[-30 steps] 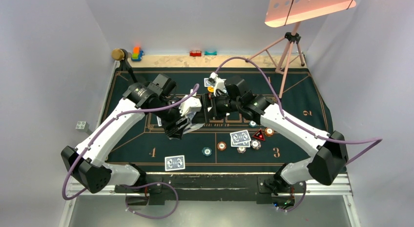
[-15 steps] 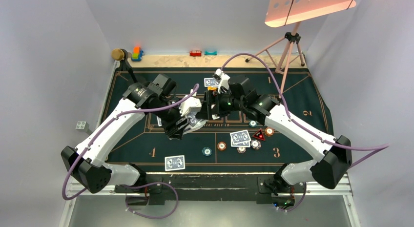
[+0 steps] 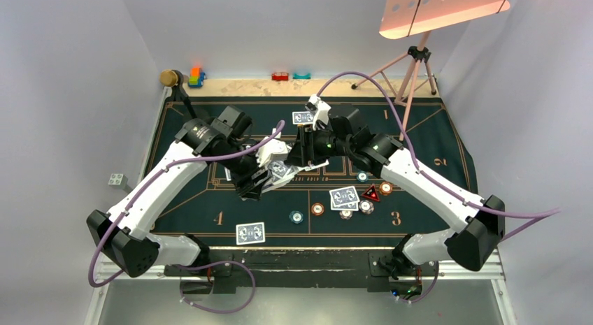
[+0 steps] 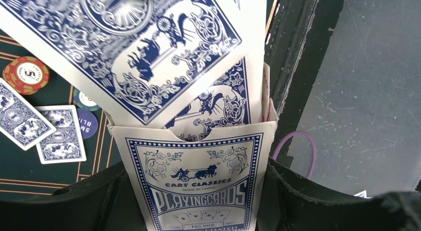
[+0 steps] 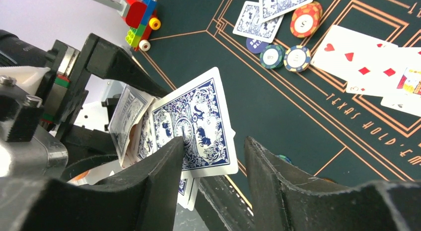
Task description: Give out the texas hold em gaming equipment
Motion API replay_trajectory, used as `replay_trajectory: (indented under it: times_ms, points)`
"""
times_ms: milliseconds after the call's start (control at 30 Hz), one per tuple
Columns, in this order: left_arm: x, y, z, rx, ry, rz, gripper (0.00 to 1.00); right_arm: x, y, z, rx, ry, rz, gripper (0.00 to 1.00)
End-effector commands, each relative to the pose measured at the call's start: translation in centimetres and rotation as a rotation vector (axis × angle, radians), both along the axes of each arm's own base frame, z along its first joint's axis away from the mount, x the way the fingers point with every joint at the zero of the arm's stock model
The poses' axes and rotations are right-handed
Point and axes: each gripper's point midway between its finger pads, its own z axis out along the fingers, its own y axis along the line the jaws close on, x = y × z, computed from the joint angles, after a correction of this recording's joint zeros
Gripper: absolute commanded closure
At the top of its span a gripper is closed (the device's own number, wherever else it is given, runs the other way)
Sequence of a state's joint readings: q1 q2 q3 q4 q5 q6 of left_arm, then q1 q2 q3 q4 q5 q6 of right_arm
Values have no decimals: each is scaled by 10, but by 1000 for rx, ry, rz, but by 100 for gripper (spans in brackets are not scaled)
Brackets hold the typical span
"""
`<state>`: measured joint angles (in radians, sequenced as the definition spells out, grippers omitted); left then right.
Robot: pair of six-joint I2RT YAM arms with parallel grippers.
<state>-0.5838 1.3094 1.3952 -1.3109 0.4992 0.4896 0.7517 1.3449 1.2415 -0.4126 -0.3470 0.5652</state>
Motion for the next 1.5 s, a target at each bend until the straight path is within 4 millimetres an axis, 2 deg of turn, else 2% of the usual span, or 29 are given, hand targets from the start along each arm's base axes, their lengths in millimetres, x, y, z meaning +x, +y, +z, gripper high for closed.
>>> replay_trajectory:
  times_ms: [0,467,700,1100,1467]
  points:
    - [-4,-6,17,-67,-33,-17,100,10,-7,35,27,-103,-37,49]
    - [-5,-4,16,-61,-31,-16,100,10,-10,46,51,-127,-48,75]
    - [-5,-5,15,-57,-23,-17,100,9,-14,60,98,-156,-69,80]
    - [-7,-3,14,-53,-16,-21,100,14,-24,69,146,-153,-110,83]
    - [-8,-3,14,-52,-15,-22,100,20,-46,78,313,-52,-152,100]
